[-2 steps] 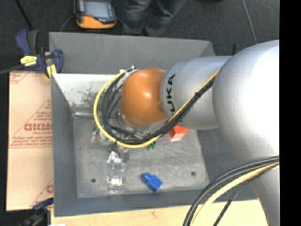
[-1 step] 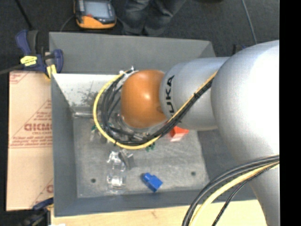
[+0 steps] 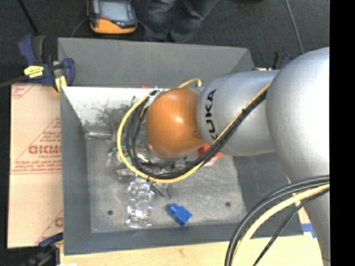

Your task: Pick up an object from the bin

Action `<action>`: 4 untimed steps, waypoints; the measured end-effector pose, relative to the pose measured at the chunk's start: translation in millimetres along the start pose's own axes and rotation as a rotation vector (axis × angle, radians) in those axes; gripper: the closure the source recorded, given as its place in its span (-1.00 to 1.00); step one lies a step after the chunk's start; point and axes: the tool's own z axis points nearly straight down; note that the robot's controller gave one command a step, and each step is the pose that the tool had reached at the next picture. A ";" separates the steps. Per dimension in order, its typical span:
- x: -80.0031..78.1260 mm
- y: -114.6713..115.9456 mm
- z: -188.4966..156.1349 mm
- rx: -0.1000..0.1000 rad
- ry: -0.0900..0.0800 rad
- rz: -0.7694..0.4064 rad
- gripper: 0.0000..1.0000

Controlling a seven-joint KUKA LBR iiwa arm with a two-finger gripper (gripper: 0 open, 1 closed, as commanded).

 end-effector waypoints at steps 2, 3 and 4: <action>4.6 15.4 -130.5 0.001 -0.003 0.037 1.00; 38.8 16.5 -69.0 -0.010 0.009 0.050 1.00; 13.7 80.4 -139.4 -0.004 -0.002 -0.399 1.00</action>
Offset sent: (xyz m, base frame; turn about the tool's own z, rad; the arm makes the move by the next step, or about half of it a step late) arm 0.0000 0.0000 0.0000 0.0000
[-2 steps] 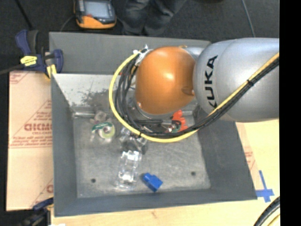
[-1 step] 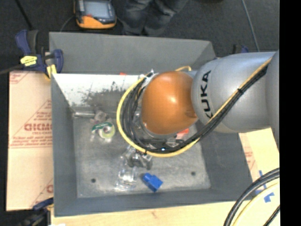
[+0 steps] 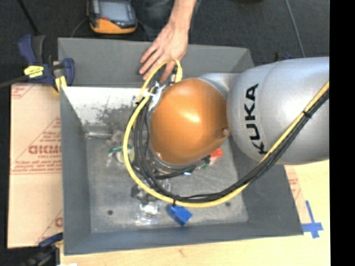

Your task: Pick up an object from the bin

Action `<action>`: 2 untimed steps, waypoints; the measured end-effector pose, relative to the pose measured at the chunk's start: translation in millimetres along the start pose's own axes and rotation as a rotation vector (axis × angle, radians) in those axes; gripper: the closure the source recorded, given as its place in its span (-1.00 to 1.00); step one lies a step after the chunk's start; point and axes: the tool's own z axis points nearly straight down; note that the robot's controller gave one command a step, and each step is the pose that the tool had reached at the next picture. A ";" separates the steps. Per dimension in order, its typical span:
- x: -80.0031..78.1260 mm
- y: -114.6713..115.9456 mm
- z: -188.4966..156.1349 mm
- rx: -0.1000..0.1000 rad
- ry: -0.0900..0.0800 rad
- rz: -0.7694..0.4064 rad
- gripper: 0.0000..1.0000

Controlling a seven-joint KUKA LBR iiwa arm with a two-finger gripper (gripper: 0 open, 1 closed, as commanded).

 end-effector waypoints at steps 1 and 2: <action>38.5 -50.6 4.0 0.001 0.003 0.174 1.00; 36.8 -49.1 3.9 -0.001 0.002 0.173 -1.00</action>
Offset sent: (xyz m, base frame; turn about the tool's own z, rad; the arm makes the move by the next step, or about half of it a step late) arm 0.0395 -0.0461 -0.0044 0.1714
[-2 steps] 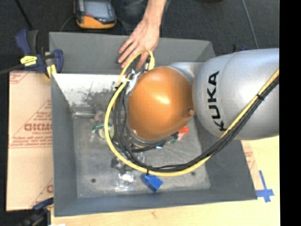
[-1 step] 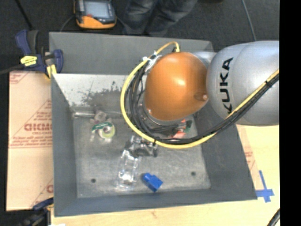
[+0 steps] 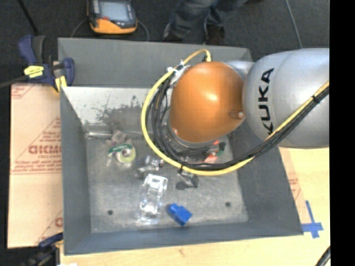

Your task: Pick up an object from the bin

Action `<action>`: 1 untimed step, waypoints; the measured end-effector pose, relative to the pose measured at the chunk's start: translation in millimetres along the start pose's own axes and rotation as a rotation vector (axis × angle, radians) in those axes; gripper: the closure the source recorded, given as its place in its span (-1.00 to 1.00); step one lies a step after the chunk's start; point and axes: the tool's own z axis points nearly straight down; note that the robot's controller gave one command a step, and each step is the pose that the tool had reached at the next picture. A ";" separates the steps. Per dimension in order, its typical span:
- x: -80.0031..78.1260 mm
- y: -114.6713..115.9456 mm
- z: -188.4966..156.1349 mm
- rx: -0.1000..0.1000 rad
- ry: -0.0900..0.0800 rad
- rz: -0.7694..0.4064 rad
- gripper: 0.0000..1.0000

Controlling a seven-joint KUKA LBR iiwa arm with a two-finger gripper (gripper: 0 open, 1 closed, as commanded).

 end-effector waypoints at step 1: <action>48.3 8.8 103.2 -0.008 0.007 -0.073 -1.00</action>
Offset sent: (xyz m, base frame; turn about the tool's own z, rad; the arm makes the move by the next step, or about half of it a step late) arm -0.0240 -0.0396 -0.0996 -0.0766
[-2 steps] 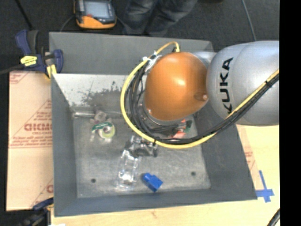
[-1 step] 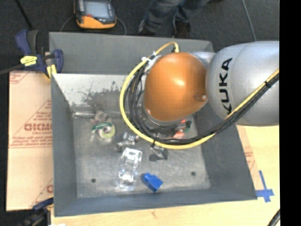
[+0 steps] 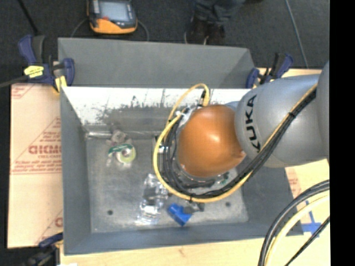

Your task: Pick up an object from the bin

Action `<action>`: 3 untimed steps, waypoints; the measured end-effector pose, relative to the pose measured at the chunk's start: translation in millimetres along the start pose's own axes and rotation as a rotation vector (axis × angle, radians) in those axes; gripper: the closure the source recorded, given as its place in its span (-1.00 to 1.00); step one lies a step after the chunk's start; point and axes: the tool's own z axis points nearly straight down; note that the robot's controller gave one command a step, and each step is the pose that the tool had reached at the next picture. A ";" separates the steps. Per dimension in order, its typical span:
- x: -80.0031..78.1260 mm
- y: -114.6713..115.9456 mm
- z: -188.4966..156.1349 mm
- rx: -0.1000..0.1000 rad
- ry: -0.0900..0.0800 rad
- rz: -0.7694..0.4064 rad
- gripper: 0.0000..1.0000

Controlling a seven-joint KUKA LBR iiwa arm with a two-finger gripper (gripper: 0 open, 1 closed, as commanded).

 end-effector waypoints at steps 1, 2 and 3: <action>8.9 0.1 28.5 0.023 -0.016 -0.154 -1.00; 25.9 -2.7 30.4 0.045 -0.020 -0.519 -1.00; 20.6 -0.5 27.0 0.047 -0.030 -0.523 1.00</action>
Offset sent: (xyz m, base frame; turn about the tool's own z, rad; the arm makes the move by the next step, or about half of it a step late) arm -0.0089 -0.0127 -0.0375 -0.1531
